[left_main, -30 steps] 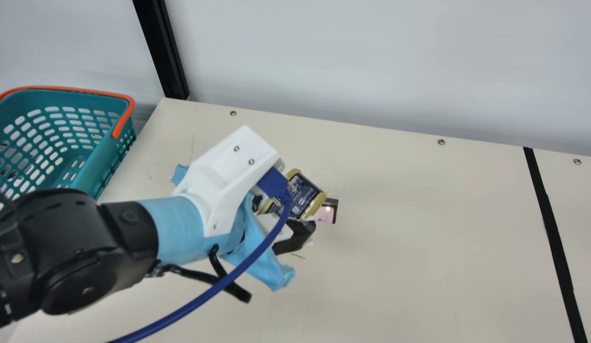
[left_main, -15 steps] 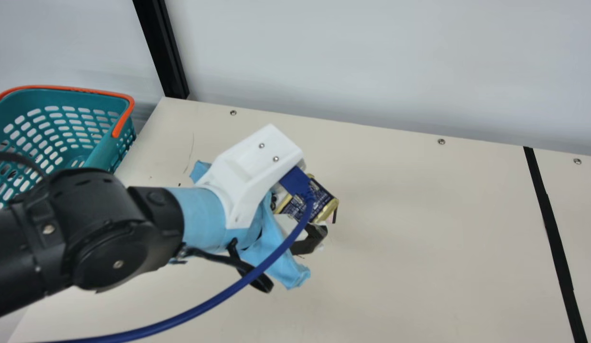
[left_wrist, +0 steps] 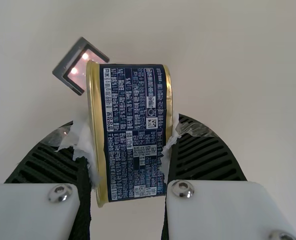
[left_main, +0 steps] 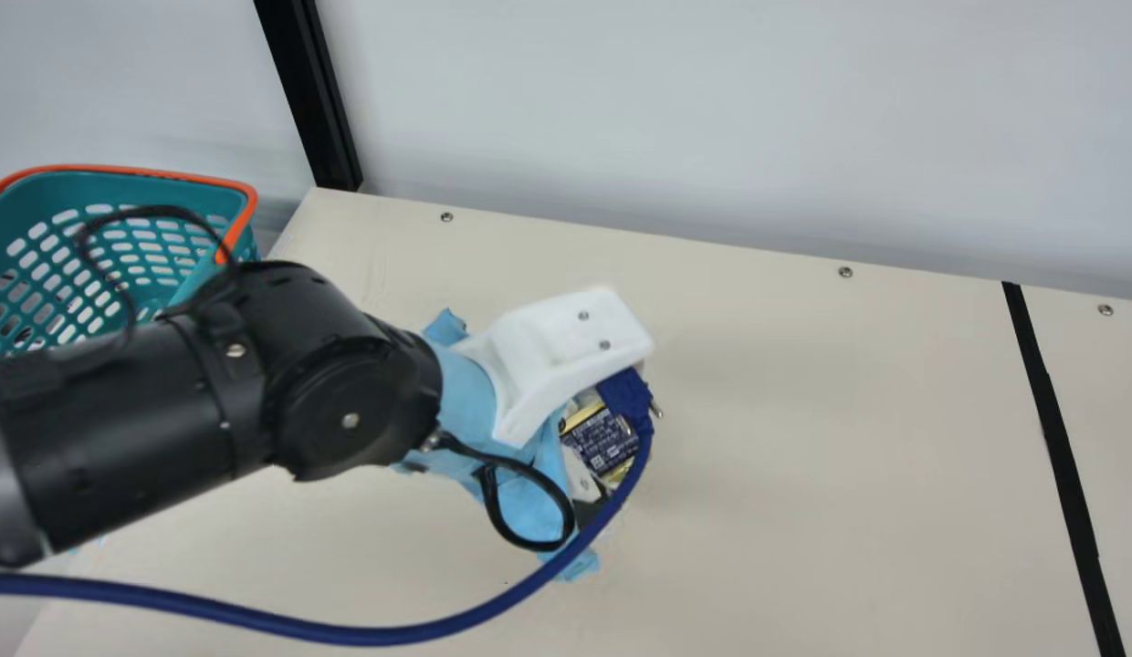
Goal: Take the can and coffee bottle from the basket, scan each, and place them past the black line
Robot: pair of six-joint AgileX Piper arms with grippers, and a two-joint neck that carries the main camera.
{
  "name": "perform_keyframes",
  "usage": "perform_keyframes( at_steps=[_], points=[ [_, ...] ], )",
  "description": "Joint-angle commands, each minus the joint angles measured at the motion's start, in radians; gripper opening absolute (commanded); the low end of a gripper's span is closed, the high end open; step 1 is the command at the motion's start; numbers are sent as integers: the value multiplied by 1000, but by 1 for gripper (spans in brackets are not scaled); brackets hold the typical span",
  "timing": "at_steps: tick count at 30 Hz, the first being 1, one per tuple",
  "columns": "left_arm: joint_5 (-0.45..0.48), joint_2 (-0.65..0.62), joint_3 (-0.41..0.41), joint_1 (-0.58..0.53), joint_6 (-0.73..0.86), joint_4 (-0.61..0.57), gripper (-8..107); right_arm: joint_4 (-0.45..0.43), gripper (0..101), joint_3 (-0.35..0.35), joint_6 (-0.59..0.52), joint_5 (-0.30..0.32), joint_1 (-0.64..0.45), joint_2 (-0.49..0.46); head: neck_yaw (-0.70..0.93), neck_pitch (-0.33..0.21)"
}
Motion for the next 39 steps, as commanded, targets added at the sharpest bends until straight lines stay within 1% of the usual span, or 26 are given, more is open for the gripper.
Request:
perform_keyframes(
  at_steps=[1,9,17,18,19,24,28,30,33,39],
  points=[
    [28,21,-7,0,28,3,10,0,101,0,0,0,0,0,-1,-5],
    [64,92,-17,-21,129,-14,10,0,101,0,0,0,0,0,-1,-5],
    [49,139,-5,-23,343,-117,10,0,101,0,0,0,0,0,-1,-5],
    [44,142,-3,-22,364,-126,31,0,101,0,0,0,0,0,-1,-5],
    [38,144,0,-21,382,-135,90,0,101,0,0,0,0,0,-1,-5],
    [3,117,8,-8,451,-199,90,0,101,0,0,0,0,0,-1,-5],
    [-40,41,27,18,498,-282,90,0,101,0,0,0,0,0,-1,-5],
    [-72,-11,50,36,519,-336,90,0,101,0,0,0,0,0,-1,-5],
    [-148,-96,103,63,547,-441,90,0,101,0,0,0,0,0,-1,-5],
    [-359,-267,254,106,624,-682,90,0,101,0,0,0,0,0,-1,-5]
  ],
)
